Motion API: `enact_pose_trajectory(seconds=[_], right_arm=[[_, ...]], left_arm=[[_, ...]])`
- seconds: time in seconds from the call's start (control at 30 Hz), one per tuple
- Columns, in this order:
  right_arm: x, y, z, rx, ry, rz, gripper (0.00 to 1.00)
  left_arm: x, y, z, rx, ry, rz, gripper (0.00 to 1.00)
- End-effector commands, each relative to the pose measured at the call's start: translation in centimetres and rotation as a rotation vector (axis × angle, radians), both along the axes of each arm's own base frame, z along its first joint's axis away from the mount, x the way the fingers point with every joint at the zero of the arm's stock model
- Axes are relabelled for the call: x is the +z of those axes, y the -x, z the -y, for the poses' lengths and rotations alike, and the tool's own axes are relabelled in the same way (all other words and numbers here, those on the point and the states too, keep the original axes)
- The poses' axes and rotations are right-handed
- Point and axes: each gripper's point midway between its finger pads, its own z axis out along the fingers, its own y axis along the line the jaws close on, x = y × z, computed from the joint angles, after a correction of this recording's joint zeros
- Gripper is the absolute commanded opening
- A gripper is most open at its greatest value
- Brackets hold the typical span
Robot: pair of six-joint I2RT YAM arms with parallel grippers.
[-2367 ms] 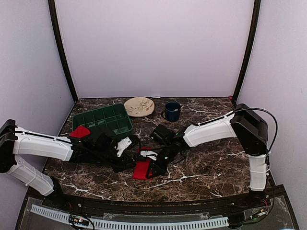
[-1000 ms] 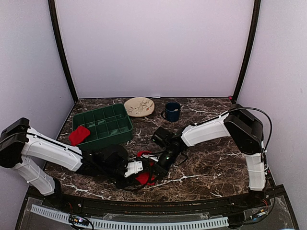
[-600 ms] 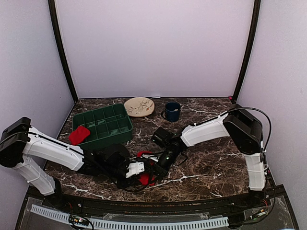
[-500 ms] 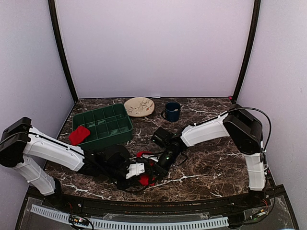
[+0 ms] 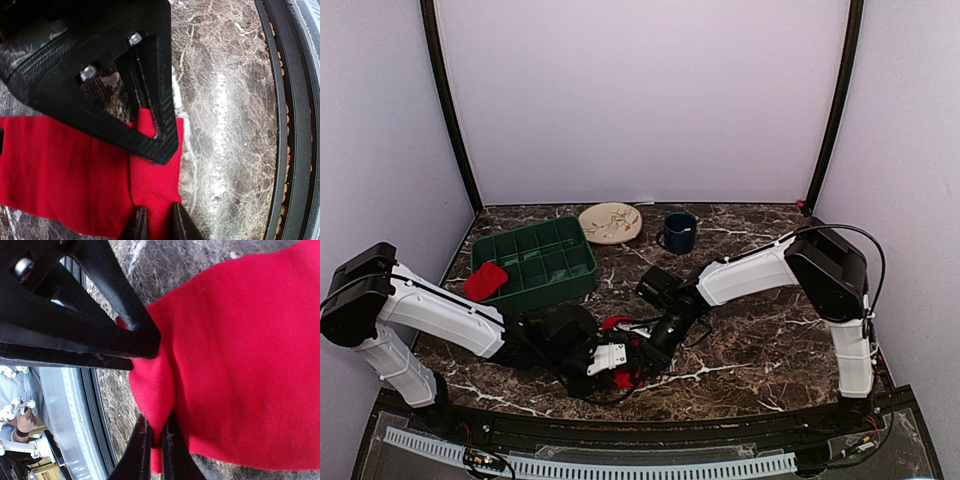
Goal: Roll the socks
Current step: Roll the sock at the center of the board.
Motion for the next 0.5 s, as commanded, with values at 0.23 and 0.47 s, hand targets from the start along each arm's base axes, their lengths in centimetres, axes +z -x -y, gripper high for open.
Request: enact_pose_trajectory(seconds=[0.23,0.47], right_arm=[[0.0,-0.2,-0.1,0.004,-0.006,-0.019,0.02],[-0.1,-0.3,0.0,0.002,0.002,-0.01,0.04]], left_arm=[[-1.1,-0.5,-0.2,0.022,-0.069,0.01,0.07],[-2.0,-0.6,0.0,0.041,-0.118,-0.028,0.0]])
